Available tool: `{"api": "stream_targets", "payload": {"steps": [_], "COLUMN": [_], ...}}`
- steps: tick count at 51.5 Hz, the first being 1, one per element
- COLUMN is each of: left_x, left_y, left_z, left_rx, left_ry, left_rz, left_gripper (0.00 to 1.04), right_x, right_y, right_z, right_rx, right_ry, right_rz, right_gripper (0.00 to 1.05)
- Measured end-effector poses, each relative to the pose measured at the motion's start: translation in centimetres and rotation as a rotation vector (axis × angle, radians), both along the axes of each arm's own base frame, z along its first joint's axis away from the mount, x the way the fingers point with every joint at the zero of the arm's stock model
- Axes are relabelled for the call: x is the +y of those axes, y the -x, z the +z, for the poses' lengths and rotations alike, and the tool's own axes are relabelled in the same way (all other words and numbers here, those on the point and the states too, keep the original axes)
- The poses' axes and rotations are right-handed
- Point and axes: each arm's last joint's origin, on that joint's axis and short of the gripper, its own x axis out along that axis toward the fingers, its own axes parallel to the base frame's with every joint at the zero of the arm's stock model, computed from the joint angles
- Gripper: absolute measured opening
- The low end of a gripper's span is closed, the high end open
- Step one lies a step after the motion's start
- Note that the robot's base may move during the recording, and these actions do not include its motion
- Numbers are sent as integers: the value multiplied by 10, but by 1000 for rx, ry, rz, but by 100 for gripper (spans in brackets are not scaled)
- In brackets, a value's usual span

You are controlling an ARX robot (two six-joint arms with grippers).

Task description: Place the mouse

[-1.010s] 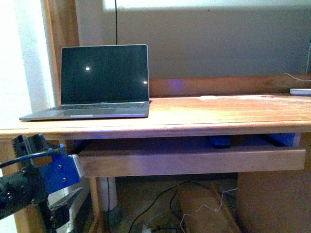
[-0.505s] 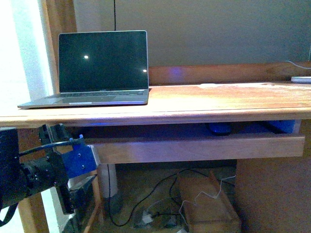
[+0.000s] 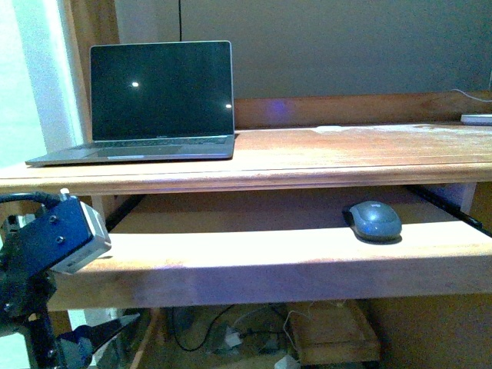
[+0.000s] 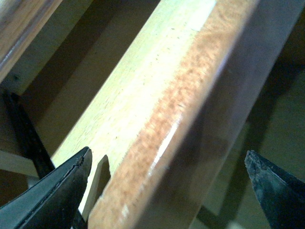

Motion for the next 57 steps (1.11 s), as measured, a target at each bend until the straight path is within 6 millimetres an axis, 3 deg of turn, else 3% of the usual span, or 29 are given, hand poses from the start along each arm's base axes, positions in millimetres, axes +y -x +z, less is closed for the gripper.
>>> {"api": "stream_targets", "payload": {"steps": [14, 23, 31, 39, 44, 50, 54, 57], "left_x": [-19, -24, -15, 2, 10, 14, 17, 22], "left_y": [56, 98, 139, 183, 193, 198, 202, 206], "left_z": [51, 104, 107, 92, 88, 77, 67, 62], "left_rx": [338, 458, 463, 3, -114, -133, -143, -138], "left_ry": [541, 932, 1102, 917, 839, 775, 749, 745], "left_rz": [24, 100, 291, 731, 800, 792, 793, 767], "left_gripper": [97, 97, 97, 71, 57, 39, 22, 7], "right_x": [0, 0, 0, 0, 0, -3, -11, -14], "right_y": [0, 0, 0, 0, 0, -3, -20, -44], "right_z": [0, 0, 0, 0, 0, 0, 23, 54], "right_rx": [0, 0, 0, 0, 0, 138, 112, 35], "right_ry": [0, 0, 0, 0, 0, -48, -70, -56], "right_rz": [0, 0, 0, 0, 0, 100, 68, 31], "right_gripper": [97, 97, 97, 97, 97, 97, 97, 97]}}
